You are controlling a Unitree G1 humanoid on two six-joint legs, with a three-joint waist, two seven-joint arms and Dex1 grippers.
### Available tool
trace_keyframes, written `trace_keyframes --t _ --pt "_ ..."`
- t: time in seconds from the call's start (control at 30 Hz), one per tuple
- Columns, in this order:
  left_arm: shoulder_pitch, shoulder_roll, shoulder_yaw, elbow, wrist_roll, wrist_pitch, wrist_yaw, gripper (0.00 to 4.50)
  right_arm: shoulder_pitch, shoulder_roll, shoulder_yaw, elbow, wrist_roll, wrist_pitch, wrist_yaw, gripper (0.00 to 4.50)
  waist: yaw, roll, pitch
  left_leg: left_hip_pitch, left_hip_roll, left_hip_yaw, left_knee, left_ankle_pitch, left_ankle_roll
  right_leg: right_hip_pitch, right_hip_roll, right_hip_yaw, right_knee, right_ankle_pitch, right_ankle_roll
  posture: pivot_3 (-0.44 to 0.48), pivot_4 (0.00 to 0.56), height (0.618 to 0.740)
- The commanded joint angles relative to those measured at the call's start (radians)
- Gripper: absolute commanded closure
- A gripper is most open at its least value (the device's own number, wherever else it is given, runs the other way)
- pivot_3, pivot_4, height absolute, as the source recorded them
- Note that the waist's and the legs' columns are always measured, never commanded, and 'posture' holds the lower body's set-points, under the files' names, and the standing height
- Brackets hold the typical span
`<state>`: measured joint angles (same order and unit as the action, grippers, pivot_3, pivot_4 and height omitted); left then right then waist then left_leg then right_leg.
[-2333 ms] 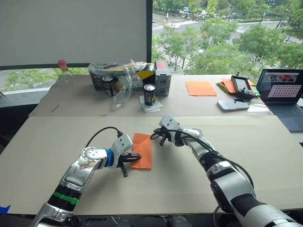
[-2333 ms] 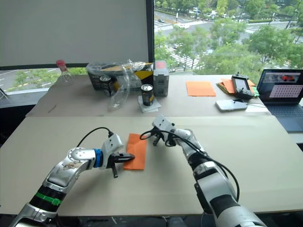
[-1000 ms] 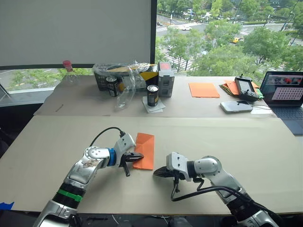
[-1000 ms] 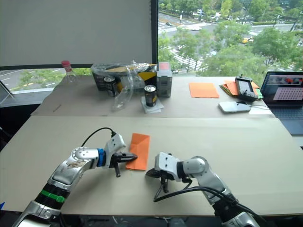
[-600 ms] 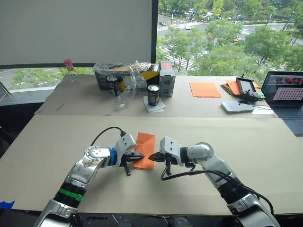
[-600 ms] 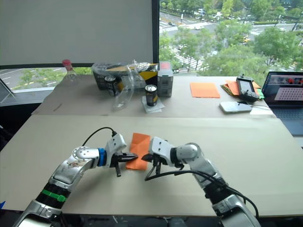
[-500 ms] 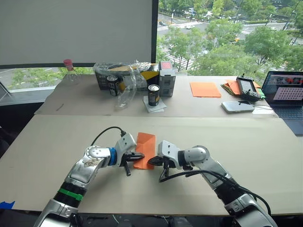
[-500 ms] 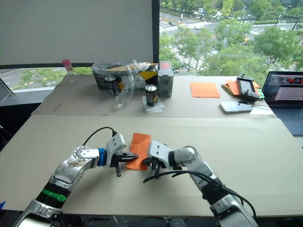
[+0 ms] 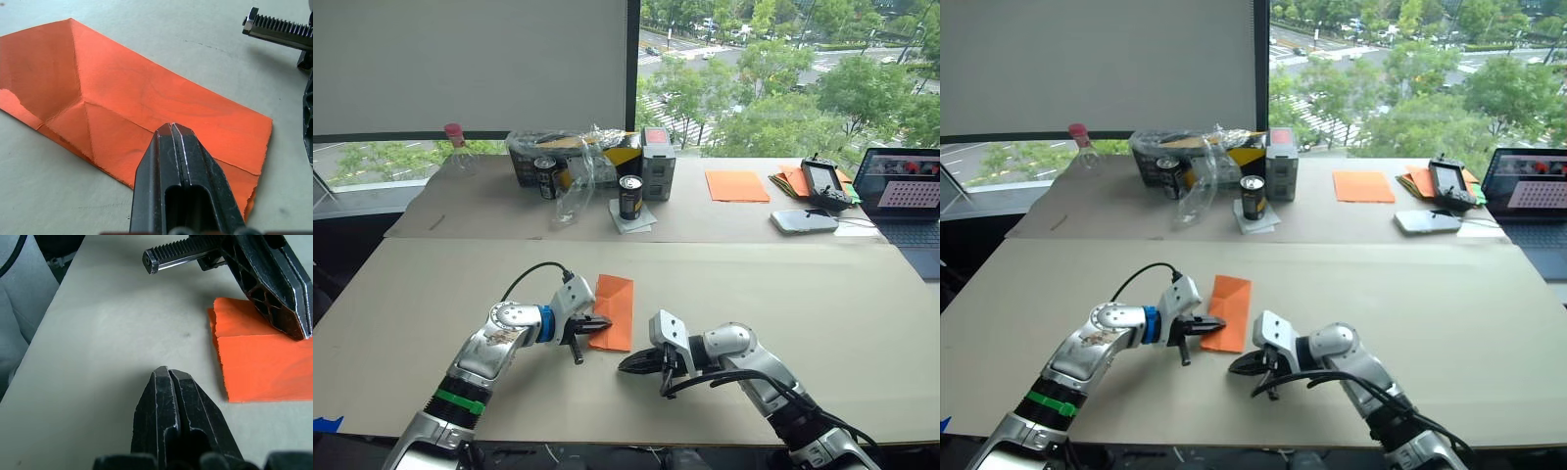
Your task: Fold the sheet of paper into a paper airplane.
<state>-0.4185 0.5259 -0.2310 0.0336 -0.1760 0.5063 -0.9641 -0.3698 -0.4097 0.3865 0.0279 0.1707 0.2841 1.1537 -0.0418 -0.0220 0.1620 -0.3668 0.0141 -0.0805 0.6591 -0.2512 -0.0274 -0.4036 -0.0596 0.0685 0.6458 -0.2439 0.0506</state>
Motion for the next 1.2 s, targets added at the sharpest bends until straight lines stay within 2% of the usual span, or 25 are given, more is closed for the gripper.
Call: trace_keyframes --t 0.03,0.17,0.43,0.57,0.7,0.8,0.9,1.13,1.17,1.2 --pt "0.016 0.002 0.028 -0.017 -0.068 0.093 -0.028 4.50 -0.001 -0.045 -0.057 -0.123 0.076 0.093 0.016 4.48 0.000 0.000 0.001 -0.001 0.000 0.000 0.000 0.000 0.000 -0.001 0.000 0.000 0.000 0.000 0.000 0.000 0.150 0.730" --pt "-0.060 0.023 0.123 -0.070 -0.165 0.192 -0.031 4.50 -0.014 -0.091 -0.121 -0.222 0.152 0.188 0.003 4.48 -0.001 -0.001 0.004 -0.003 0.000 -0.001 0.000 0.000 0.000 -0.003 0.000 0.000 0.000 0.000 0.000 0.000 0.150 0.730" --pt "-0.136 0.072 0.207 -0.056 -0.209 0.223 -0.015 4.50 -0.068 -0.133 -0.218 -0.259 0.198 0.242 -0.058 4.48 -0.003 -0.003 0.007 -0.004 0.000 0.000 0.000 0.000 0.000 -0.005 0.000 0.000 0.000 0.001 -0.002 0.000 0.150 0.730" --pt "-0.156 0.086 0.257 -0.034 -0.229 0.228 -0.005 4.50 -0.099 -0.153 -0.251 -0.235 0.145 0.222 -0.129 4.48 -0.001 -0.004 0.008 -0.006 0.000 0.000 0.000 0.000 0.000 -0.006 0.000 0.000 0.000 0.003 -0.004 0.000 0.150 0.730" --pt "-0.186 0.065 0.279 0.050 -0.195 0.210 0.083 4.50 -0.100 -0.149 -0.245 -0.259 0.152 0.248 -0.171 4.48 -0.001 -0.004 0.008 -0.011 0.000 0.000 0.000 0.000 0.000 -0.012 0.000 0.000 0.001 0.003 -0.005 0.000 0.150 0.730" --pt "-0.205 0.031 0.308 0.095 -0.228 0.251 0.125 3.71 -0.097 -0.133 -0.245 -0.277 0.161 0.272 -0.210 4.50 0.000 -0.004 0.008 -0.018 0.000 0.000 0.002 0.001 -0.001 -0.019 0.000 0.000 0.003 0.004 -0.005 0.000 0.150 0.730" --pt "-0.204 0.020 0.299 0.096 -0.247 0.265 0.109 2.65 -0.090 -0.125 -0.236 -0.293 0.156 0.290 -0.243 4.50 -0.001 -0.004 0.008 -0.019 0.000 0.000 0.002 0.001 -0.001 -0.020 0.000 0.000 0.002 0.004 -0.005 0.000 0.150 0.730" --pt "-0.205 0.002 0.165 0.151 -0.127 0.113 0.096 0.25 -0.081 -0.154 -0.235 -0.315 0.104 0.289 -0.306 4.50 0.001 -0.004 0.008 -0.019 0.000 0.000 0.002 0.001 -0.001 -0.020 0.000 0.000 0.002 0.004 -0.006 0.000 0.150 0.730" --pt "-0.208 0.000 0.156 0.160 -0.119 0.098 0.092 0.04 -0.081 -0.159 -0.240 -0.316 0.104 0.288 -0.309 4.50 0.001 -0.004 0.008 -0.019 0.000 0.000 0.002 0.001 -0.001 -0.020 0.000 0.000 0.002 0.004 -0.006 0.000 0.150 0.730" --pt "-0.211 0.001 0.150 0.166 -0.115 0.090 0.085 0.04 -0.080 -0.163 -0.244 -0.318 0.104 0.288 -0.311 4.50 0.001 -0.004 0.008 -0.019 0.000 0.000 0.002 0.001 -0.001 -0.020 0.000 0.000 0.002 0.004 -0.006 0.000 0.150 0.730"
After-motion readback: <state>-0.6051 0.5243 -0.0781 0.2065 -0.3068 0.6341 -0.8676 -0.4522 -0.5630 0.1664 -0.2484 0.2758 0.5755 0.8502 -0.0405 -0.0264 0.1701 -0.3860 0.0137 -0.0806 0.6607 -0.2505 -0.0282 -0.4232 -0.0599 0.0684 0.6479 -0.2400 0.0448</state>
